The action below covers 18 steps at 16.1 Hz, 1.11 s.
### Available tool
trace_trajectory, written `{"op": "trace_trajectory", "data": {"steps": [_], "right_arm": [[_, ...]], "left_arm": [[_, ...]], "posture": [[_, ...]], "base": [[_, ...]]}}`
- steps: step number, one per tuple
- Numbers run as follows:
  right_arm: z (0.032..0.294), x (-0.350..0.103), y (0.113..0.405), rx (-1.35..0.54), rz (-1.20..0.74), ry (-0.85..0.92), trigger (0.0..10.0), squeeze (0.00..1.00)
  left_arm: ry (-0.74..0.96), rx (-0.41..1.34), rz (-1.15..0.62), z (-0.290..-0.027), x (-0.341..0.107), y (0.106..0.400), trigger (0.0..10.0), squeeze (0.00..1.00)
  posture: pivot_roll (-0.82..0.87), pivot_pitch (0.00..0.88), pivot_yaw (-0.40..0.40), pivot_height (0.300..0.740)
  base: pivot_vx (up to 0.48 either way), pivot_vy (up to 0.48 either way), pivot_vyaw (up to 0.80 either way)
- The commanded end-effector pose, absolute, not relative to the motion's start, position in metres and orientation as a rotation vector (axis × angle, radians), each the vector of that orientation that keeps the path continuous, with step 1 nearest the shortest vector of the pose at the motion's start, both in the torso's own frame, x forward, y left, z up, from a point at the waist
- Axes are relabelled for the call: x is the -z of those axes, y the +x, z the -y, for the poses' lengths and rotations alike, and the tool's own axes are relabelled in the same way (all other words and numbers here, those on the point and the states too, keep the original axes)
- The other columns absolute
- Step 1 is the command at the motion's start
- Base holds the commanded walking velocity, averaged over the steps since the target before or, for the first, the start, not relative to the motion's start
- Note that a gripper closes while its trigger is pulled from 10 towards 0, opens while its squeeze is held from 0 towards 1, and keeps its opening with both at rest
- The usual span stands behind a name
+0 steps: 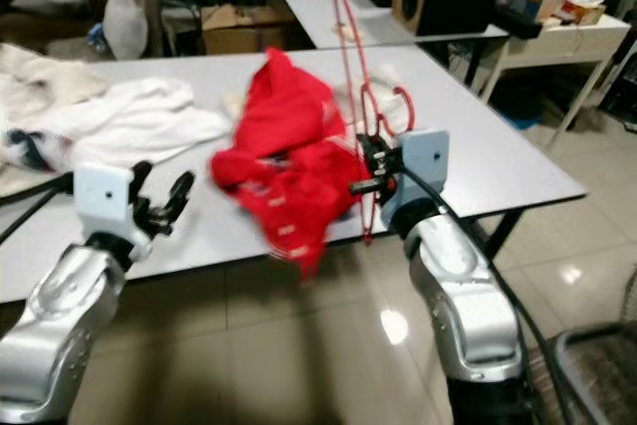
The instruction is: Hang hanger
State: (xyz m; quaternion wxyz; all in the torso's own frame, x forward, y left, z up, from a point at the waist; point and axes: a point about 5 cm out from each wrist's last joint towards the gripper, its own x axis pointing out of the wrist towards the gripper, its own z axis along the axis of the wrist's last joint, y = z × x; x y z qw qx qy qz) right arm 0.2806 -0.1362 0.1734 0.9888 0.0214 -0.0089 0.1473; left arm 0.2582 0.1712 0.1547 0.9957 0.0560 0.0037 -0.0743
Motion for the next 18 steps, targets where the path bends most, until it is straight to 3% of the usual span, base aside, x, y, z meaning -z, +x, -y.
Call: {"op": "trace_trajectory", "data": {"steps": [1,10,12,14,18], "right_arm": [[0.132,-0.179,0.281,-0.314,0.037,0.036,10.0,0.00],[0.135,-0.173,0.282,-0.274,0.006,0.045,10.0,0.00],[0.131,-0.175,0.282,-0.304,0.005,0.118,10.0,0.00],[0.124,-0.171,0.279,-0.343,0.014,0.048,10.0,0.00],[0.127,-0.151,0.275,-0.348,-0.051,-0.005,10.0,0.00]], "left_arm": [[0.123,0.140,-0.005,-0.174,-0.156,0.259,10.0,0.00],[0.136,0.157,-0.014,-0.174,-0.154,0.261,10.0,0.00],[0.140,0.161,-0.018,-0.173,-0.152,0.260,10.0,0.00],[0.140,0.166,-0.021,-0.173,-0.152,0.261,10.0,0.00],[0.075,0.181,-0.018,-0.171,-0.148,0.258,10.0,0.00]], "posture": [[0.00,0.009,-0.001,0.740],[0.00,0.007,0.007,0.740],[0.00,0.007,0.008,0.740],[0.00,0.006,0.008,0.740],[0.00,0.004,0.006,0.740]], "base": [[0.000,0.401,0.00],[0.000,0.399,0.00],[0.000,0.390,0.00],[0.000,0.375,0.00],[0.000,0.000,0.00]]}}
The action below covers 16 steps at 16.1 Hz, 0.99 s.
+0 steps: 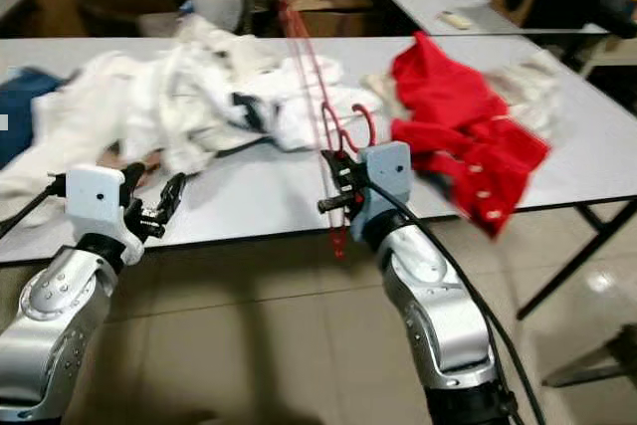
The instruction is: Hang hanger
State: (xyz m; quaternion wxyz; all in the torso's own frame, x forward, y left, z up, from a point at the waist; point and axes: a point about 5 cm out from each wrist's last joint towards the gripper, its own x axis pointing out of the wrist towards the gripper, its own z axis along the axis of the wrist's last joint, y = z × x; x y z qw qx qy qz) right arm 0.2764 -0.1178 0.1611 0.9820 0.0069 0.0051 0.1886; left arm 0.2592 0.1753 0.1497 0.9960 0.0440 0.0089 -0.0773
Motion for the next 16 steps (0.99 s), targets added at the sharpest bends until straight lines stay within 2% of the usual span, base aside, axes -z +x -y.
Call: {"op": "trace_trajectory", "data": {"steps": [1,5,8,16], "right_arm": [[0.129,-0.147,0.275,-0.342,-0.057,0.005,10.0,0.00],[0.136,-0.134,0.275,-0.308,-0.086,0.046,10.0,0.00],[0.136,-0.126,0.274,-0.315,-0.111,0.066,10.0,0.00],[0.139,-0.127,0.277,-0.346,-0.081,0.022,10.0,0.00]], "left_arm": [[0.078,0.180,-0.020,-0.172,-0.146,0.258,10.0,0.00],[0.056,0.160,-0.024,-0.178,-0.141,0.256,10.0,0.00],[0.058,0.135,-0.032,-0.183,-0.137,0.256,10.0,0.00],[0.069,0.107,-0.030,-0.189,-0.135,0.259,10.0,0.00]], "posture": [[0.00,0.004,0.006,0.740],[0.00,0.003,0.004,0.740],[0.00,0.002,0.003,0.740],[0.00,0.000,0.002,0.740]], "base": [[0.000,0.000,0.00],[0.000,0.000,0.00],[0.273,0.000,-0.80],[0.320,0.000,0.00]]}}
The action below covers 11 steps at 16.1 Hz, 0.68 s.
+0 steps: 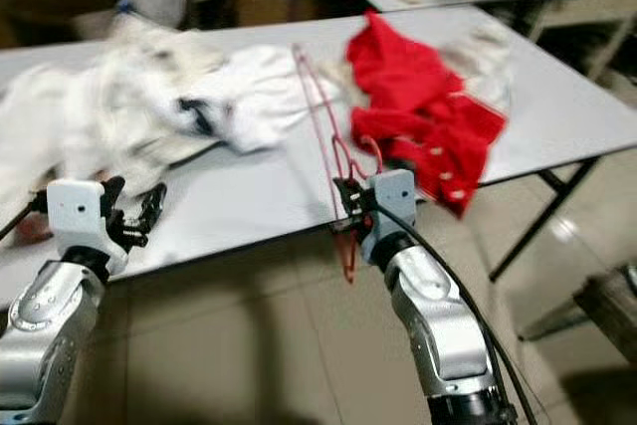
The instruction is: Hang hanger
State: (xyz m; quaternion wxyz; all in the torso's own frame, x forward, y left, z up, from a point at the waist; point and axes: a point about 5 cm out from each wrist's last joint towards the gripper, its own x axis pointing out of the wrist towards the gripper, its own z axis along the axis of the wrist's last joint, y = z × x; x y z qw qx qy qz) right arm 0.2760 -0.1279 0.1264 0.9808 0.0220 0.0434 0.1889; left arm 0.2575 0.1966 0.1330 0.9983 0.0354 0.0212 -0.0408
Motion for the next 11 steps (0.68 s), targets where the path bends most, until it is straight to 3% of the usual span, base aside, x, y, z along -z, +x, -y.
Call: {"op": "trace_trajectory", "data": {"steps": [1,7,11], "right_arm": [[0.140,-0.128,0.277,-0.348,-0.078,0.016,10.0,0.00],[0.137,-0.130,0.272,-0.433,-0.063,-0.027,10.0,0.00],[0.134,-0.132,0.272,-0.444,-0.053,-0.034,10.0,0.00]], "left_arm": [[0.070,0.109,-0.029,-0.189,-0.135,0.259,10.0,0.00],[0.103,0.101,-0.036,-0.191,-0.134,0.263,10.0,0.00],[0.126,0.077,-0.039,-0.198,-0.136,0.271,10.0,0.00]], "posture": [[0.00,0.000,0.003,0.740],[0.00,0.000,0.005,0.740],[0.00,0.000,0.013,0.740]], "base": [[0.326,0.000,0.00],[0.316,0.000,0.00],[0.000,0.000,0.00]]}}
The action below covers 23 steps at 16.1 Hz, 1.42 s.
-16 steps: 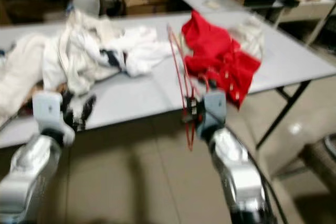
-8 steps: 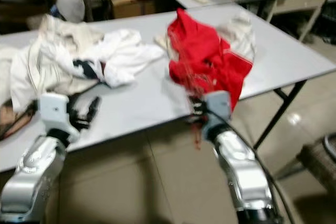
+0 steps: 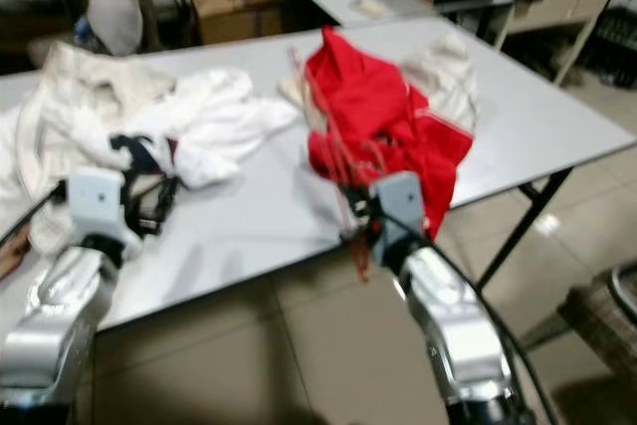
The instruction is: Hang hanger
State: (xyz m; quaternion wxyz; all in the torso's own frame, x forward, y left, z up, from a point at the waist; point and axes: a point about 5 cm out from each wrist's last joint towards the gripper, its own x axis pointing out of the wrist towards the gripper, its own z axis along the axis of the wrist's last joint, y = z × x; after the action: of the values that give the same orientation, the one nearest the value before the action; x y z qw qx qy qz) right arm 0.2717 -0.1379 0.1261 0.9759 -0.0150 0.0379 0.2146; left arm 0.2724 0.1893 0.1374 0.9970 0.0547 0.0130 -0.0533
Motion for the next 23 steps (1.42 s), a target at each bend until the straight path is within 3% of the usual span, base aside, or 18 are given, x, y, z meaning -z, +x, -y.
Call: {"op": "trace_trajectory", "data": {"steps": [1,7,13,18,23], "right_arm": [[0.133,-0.132,0.272,-0.445,-0.052,-0.034,10.0,0.00],[0.133,-0.134,0.272,-0.464,-0.044,-0.022,10.0,0.00],[0.132,-0.137,0.278,-0.450,-0.040,-0.010,10.0,0.00],[0.131,-0.138,0.278,-0.436,-0.037,-0.001,10.0,0.00],[0.137,-0.139,0.272,-0.416,-0.040,-0.017,10.0,0.00]], "left_arm": [[0.128,0.075,-0.038,-0.200,-0.137,0.273,10.0,0.00],[0.115,-0.013,-0.051,-0.209,-0.133,0.280,10.0,0.00],[0.036,-0.202,-0.135,-0.250,-0.124,0.321,10.0,0.00],[-0.237,-0.105,-0.077,-0.248,-0.133,0.354,10.0,0.00],[-0.144,-0.064,-0.072,-0.238,-0.144,0.376,10.0,0.00]], "posture": [[0.00,0.000,0.014,0.740],[0.00,0.009,-0.004,0.740],[-0.01,0.012,-0.012,0.740],[-0.02,0.021,-0.007,0.740],[-0.07,0.040,0.005,0.740]], "base": [[0.000,0.000,0.00],[0.135,0.000,0.00],[0.000,0.000,0.00],[0.000,0.000,0.00],[0.000,0.000,0.00]]}}
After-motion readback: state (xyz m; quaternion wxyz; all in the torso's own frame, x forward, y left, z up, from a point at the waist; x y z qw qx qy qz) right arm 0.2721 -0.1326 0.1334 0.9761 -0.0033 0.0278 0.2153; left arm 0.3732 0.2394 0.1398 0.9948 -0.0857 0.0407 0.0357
